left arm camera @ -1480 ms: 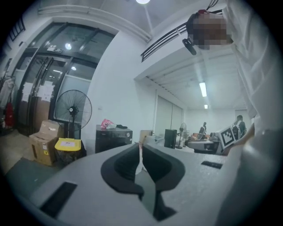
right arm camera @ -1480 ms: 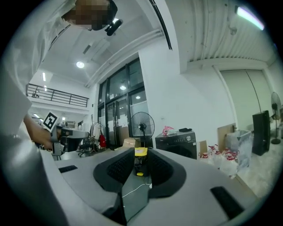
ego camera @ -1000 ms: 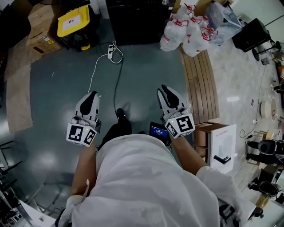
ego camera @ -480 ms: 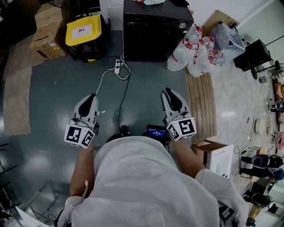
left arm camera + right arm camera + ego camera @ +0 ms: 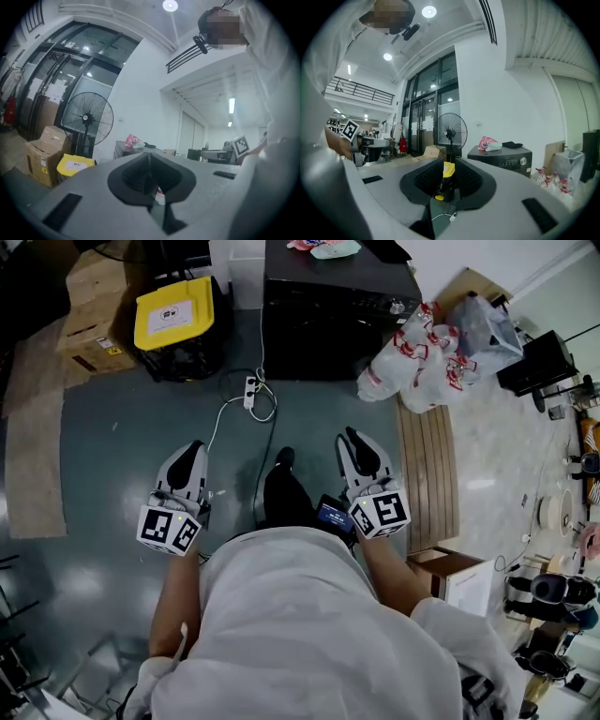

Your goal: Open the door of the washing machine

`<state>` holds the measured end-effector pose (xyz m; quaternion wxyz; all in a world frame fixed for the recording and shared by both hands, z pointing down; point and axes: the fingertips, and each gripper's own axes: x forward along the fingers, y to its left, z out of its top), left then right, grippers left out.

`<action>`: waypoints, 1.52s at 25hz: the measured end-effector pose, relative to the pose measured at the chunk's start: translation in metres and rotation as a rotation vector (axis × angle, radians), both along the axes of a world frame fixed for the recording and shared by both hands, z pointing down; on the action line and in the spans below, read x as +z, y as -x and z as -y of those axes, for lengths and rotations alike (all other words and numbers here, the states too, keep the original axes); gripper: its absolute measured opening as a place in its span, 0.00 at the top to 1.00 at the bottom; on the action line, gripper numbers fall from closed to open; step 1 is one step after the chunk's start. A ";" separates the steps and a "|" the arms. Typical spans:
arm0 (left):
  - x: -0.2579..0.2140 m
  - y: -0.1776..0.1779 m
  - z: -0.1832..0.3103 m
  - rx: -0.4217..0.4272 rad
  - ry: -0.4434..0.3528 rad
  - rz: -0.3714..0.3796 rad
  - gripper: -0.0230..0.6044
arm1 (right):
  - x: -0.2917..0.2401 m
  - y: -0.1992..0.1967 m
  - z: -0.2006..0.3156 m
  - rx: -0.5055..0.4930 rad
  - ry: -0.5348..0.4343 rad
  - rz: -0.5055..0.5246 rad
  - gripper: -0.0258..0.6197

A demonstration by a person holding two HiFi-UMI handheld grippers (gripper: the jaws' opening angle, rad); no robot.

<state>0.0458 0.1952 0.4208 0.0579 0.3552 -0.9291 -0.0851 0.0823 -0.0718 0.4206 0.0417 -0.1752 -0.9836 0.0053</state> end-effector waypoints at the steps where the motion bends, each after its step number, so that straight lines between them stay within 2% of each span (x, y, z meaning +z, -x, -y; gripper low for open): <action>1: 0.002 0.010 0.001 -0.003 0.004 0.000 0.93 | 0.003 0.012 0.002 0.000 0.005 0.002 0.82; 5: 0.003 0.057 0.011 0.004 0.027 -0.006 0.93 | 0.007 0.068 0.014 0.006 0.034 0.010 0.82; 13: -0.015 0.179 0.041 -0.002 0.066 -0.001 0.93 | 0.007 0.197 0.048 -0.005 0.075 0.010 0.81; 17: -0.020 0.235 0.057 -0.005 0.061 -0.013 0.93 | 0.009 0.255 0.066 -0.017 0.077 0.009 0.81; 21: -0.020 0.280 0.080 0.024 0.065 -0.022 0.93 | 0.017 0.296 0.086 0.003 0.092 0.001 0.81; 25: -0.010 0.310 0.098 0.070 0.072 -0.039 0.93 | 0.027 0.318 0.103 0.046 0.110 -0.005 0.81; 29: -0.002 0.342 0.119 0.137 0.060 -0.054 0.93 | 0.033 0.329 0.124 0.100 0.111 -0.012 0.81; 32: 0.000 0.370 0.140 0.206 0.046 -0.057 0.93 | 0.035 0.333 0.143 0.177 0.120 -0.014 0.81; 35: 0.004 0.397 0.166 0.318 0.025 -0.054 0.93 | 0.038 0.330 0.157 0.278 0.105 -0.017 0.81; 38: 0.019 0.425 0.193 0.472 0.009 -0.075 0.93 | 0.050 0.338 0.166 0.365 0.115 -0.065 0.76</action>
